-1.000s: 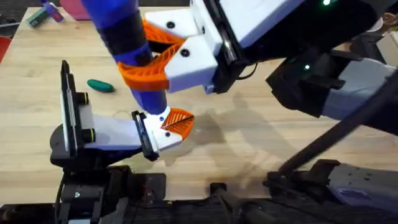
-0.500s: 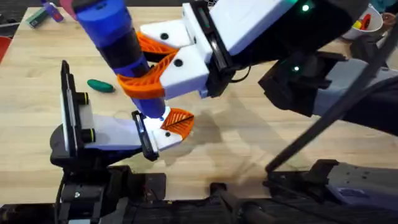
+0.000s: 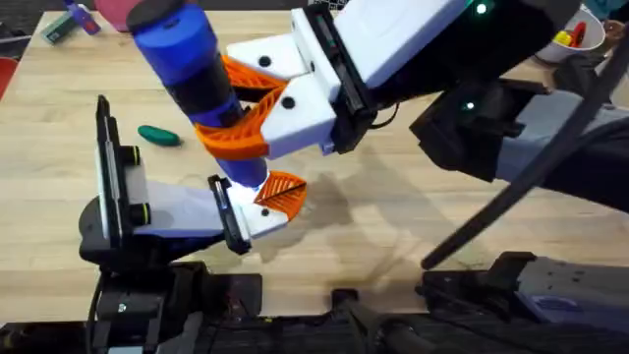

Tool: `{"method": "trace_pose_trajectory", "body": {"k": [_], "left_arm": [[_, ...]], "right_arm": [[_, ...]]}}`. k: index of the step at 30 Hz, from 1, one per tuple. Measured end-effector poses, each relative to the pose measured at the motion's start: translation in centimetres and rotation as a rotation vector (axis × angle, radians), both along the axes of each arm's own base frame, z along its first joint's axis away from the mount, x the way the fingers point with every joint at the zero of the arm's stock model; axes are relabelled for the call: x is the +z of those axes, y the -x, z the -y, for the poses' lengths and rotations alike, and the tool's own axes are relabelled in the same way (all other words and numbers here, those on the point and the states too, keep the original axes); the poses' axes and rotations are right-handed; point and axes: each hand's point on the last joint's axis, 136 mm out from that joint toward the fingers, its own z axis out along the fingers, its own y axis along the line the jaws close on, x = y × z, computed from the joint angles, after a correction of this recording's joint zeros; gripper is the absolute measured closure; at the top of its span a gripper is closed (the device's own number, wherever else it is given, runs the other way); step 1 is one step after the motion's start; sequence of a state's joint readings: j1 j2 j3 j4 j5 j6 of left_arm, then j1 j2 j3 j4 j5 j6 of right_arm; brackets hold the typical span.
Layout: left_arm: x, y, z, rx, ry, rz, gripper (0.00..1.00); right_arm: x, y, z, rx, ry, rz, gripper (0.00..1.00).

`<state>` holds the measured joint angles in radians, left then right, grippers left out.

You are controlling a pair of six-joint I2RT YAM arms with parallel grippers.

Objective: Pick up the gripper from the table and insert it into the empty holder that is missing its gripper. Then pick up a screw, insert it into the mounting hole, and use the screwdriver to tighten it. Finally, clean up the table by picking up the vegetable and placing it into the bucket.

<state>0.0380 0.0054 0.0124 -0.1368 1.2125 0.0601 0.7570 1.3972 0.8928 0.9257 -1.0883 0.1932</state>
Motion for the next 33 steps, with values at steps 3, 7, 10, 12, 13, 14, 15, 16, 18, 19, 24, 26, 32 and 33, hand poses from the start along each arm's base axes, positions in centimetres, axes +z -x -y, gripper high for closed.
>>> {"method": "trace_pose_trajectory", "body": {"k": [3,7,10,12,13,14,15,16,18,19,24,26,32,33], "left_arm": [[0.00,0.00,0.00,0.000,0.000,0.000,0.984],[0.00,0.00,0.00,0.000,0.000,0.000,0.984],[0.00,0.00,0.00,0.000,0.000,0.000,0.984],[0.00,0.00,0.00,0.000,0.000,0.000,0.984],[0.00,0.00,0.00,0.000,0.000,0.000,0.984],[0.00,0.00,0.00,0.000,0.000,0.000,0.984],[0.00,0.00,0.00,0.000,0.000,0.000,0.984],[0.00,0.00,0.00,0.000,0.000,0.000,0.984],[0.00,0.00,0.00,0.000,0.000,0.000,0.984],[0.00,0.00,0.00,0.000,0.000,0.000,0.984],[0.00,0.00,0.00,0.000,0.000,0.000,0.984],[0.00,0.00,0.00,0.000,0.000,0.000,0.984],[0.00,0.00,0.00,0.000,0.000,0.000,0.984],[0.00,0.00,0.00,0.000,0.000,0.000,0.984]], "right_arm": [[-0.16,-0.05,-0.07,0.002,0.003,-0.002,0.977],[-0.75,-0.35,-0.35,0.002,0.015,-0.015,0.977],[-0.87,-0.41,-0.41,0.002,0.017,-0.017,0.977],[-0.78,-0.36,-0.40,0.002,0.013,-0.013,0.977],[-0.78,-0.33,-0.41,0.003,0.013,-0.012,0.977],[-0.78,-0.32,-0.42,0.003,0.013,-0.011,0.977],[-0.78,-0.27,-0.44,0.004,0.012,-0.010,0.977],[-0.77,-0.25,-0.44,0.005,0.012,-0.009,0.977],[-0.77,-0.23,-0.45,0.005,0.011,-0.008,0.977],[-0.77,-0.23,-0.45,0.005,0.011,-0.008,0.977],[-0.76,-0.23,-0.45,0.005,0.010,-0.005,0.977],[-0.75,-0.23,-0.45,0.005,0.010,-0.005,0.977],[-0.75,-0.23,-0.45,0.005,0.010,-0.005,0.977],[-0.75,-0.23,-0.45,0.005,0.010,-0.005,0.977]]}}
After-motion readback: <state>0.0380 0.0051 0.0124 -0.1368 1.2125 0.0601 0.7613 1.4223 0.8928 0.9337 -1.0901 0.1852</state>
